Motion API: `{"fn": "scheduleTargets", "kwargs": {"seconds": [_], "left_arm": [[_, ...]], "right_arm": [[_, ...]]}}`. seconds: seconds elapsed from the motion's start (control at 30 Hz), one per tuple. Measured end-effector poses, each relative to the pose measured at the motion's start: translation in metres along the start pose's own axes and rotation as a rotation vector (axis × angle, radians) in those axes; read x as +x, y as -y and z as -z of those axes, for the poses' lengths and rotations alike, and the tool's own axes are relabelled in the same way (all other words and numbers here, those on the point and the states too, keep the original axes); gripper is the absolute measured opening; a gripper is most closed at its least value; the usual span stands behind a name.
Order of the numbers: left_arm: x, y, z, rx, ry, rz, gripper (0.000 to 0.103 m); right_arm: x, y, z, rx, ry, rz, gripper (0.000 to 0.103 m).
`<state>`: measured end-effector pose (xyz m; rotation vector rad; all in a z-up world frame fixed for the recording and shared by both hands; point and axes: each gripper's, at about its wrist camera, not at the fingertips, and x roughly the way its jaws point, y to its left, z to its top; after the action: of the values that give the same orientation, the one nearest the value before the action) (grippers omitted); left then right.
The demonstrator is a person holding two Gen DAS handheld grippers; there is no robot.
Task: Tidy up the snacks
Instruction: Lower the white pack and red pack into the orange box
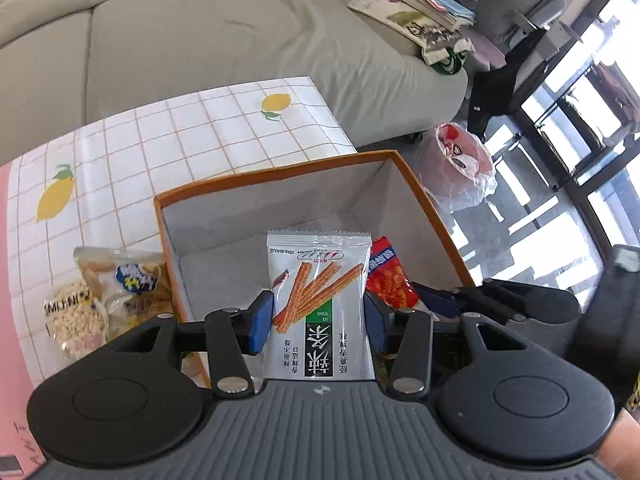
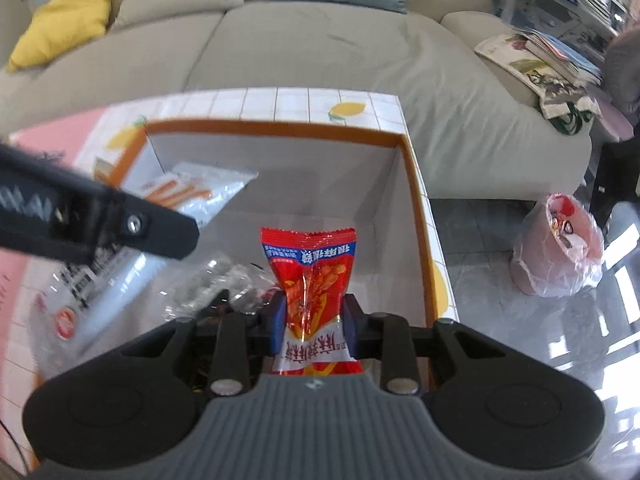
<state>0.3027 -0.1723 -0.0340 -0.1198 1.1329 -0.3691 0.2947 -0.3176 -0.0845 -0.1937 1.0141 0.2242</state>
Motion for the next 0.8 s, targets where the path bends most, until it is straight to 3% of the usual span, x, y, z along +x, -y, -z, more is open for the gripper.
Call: {"fn": "scheduleTargets", "kwargs": {"seconds": [0.17, 0.3, 0.57, 0.8], "left_arm": [[0.01, 0.003, -0.009, 0.016, -0.019, -0.029, 0.054], [0.018, 0.0, -0.011, 0.004, -0.047, -0.027, 0.054], [0.032, 0.005, -0.013, 0.012, -0.089, -0.053, 0.054], [0.063, 0.018, -0.015, 0.029, -0.147, -0.14, 0.055]], "right_arm": [[0.019, -0.004, -0.002, -0.073, -0.035, 0.016, 0.029], [0.021, -0.008, -0.005, -0.128, -0.027, 0.023, 0.038], [-0.004, -0.003, 0.0, -0.197, 0.019, 0.022, 0.041], [-0.031, 0.012, 0.009, -0.193, 0.063, -0.005, 0.043]]}}
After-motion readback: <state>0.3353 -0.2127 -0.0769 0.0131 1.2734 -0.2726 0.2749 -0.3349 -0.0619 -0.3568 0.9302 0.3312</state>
